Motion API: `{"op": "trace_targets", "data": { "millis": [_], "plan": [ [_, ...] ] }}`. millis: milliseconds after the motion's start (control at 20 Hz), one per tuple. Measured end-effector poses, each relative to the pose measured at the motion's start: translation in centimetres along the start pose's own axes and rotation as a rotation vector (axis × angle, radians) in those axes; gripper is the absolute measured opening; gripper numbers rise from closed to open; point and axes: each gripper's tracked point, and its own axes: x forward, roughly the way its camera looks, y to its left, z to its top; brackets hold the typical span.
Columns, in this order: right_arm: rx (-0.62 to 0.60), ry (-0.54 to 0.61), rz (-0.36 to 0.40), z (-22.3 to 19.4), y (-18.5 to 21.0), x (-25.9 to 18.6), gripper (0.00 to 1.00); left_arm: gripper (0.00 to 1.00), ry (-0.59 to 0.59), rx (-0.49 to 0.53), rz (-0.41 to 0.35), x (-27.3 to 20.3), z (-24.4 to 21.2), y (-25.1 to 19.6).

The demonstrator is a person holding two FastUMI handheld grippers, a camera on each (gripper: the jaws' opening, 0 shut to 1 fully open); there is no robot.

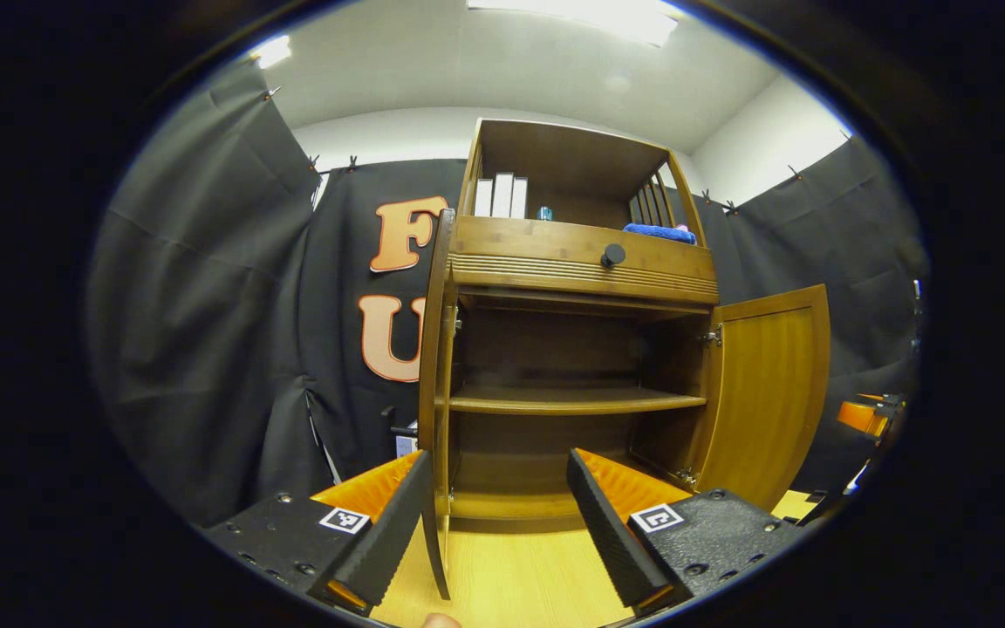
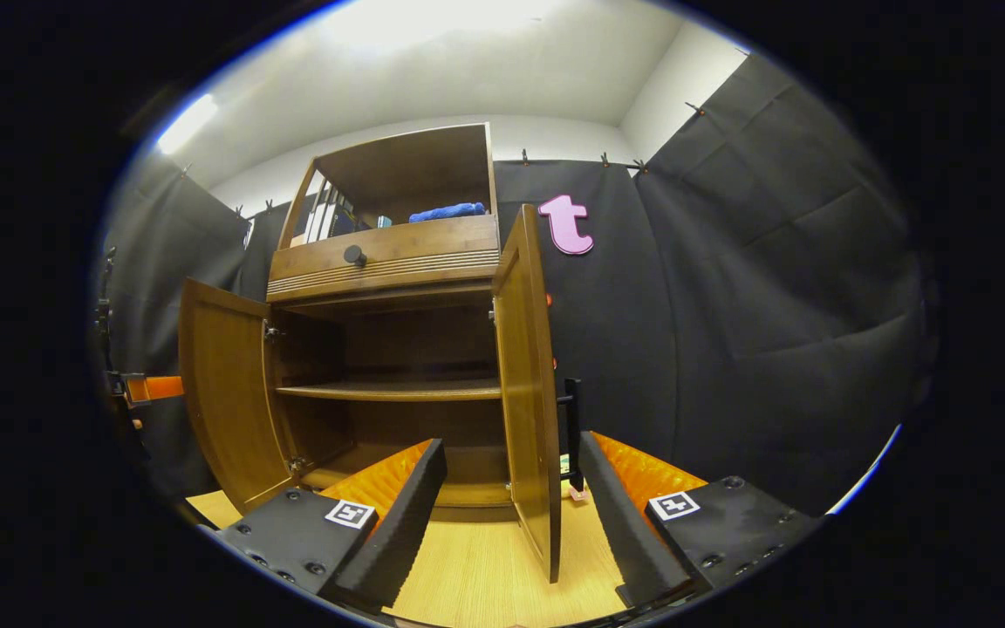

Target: Open the right door of the double-door shoe cabinet with the right hand, and open the left door with the left hand.

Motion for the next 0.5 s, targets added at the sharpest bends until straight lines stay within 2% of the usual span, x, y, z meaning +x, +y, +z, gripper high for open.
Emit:
{"op": "trace_targets", "data": {
  "millis": [50,250,350,500],
  "plan": [
    [0.000,-0.001,-0.001,0.00,-0.05,-0.02,0.99,0.93,0.002,-0.001,0.003,0.02,0.01,0.01],
    [-0.003,-0.004,-0.008,0.11,-0.45,0.00,0.91,0.93,0.002,-0.008,0.002,0.22,-0.12,-0.12],
    [-0.003,-0.006,-0.007,0.10,-0.35,-0.17,1.00,0.93,0.004,-0.009,-0.001,0.03,-0.23,-0.30],
    [-0.002,-0.009,-0.004,0.16,-0.34,-0.18,1.00,0.93,0.001,-0.005,-0.003,0.09,-0.06,-0.44]
  ]
}}
